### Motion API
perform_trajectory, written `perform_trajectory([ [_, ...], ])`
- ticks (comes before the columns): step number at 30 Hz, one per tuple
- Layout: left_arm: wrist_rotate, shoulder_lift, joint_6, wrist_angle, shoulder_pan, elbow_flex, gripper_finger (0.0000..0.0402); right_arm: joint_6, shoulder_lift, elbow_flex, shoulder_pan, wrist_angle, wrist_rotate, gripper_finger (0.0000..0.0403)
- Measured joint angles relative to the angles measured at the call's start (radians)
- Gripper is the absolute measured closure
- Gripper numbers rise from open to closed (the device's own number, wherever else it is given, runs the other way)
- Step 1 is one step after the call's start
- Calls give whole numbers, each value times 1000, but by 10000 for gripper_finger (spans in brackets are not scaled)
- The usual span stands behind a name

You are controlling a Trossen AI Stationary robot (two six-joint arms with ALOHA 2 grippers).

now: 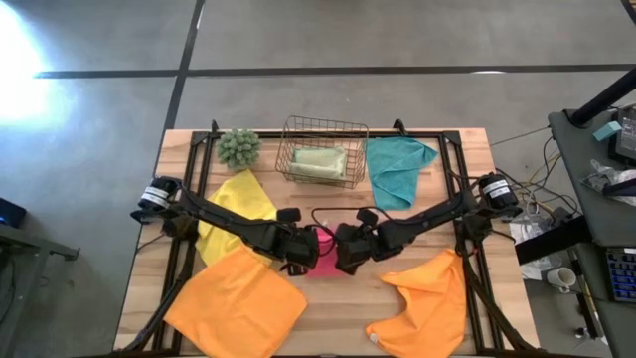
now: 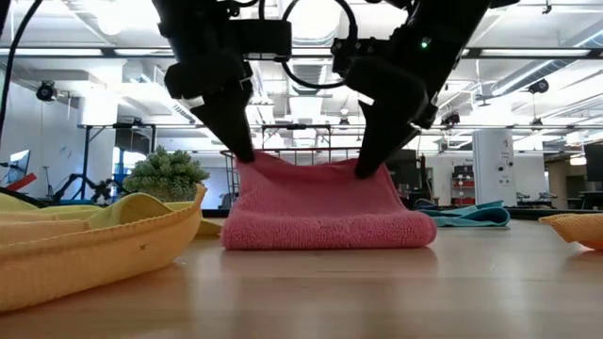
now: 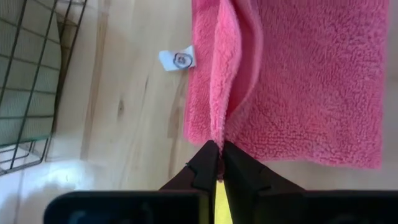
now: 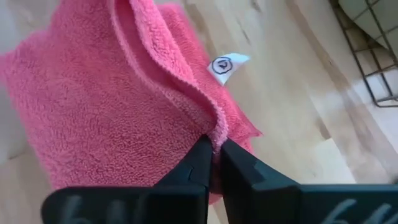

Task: Fold microfiber towels
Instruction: Fold the pink towel, then put the pink folded towel into the wire basket

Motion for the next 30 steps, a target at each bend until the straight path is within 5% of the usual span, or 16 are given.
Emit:
perform_trajectory([
  [15, -17, 0, 16, -63, 38, 25, 259, -69, -8, 0, -66, -84, 8, 271],
  [24, 41, -2, 29, -136, -16, 82, 233, -227, -133, -20, -62, -243, -45, 274],
  [30, 41, -2, 74, -83, -100, 87, 233, -252, -311, -161, -59, -228, -133, 280],
])
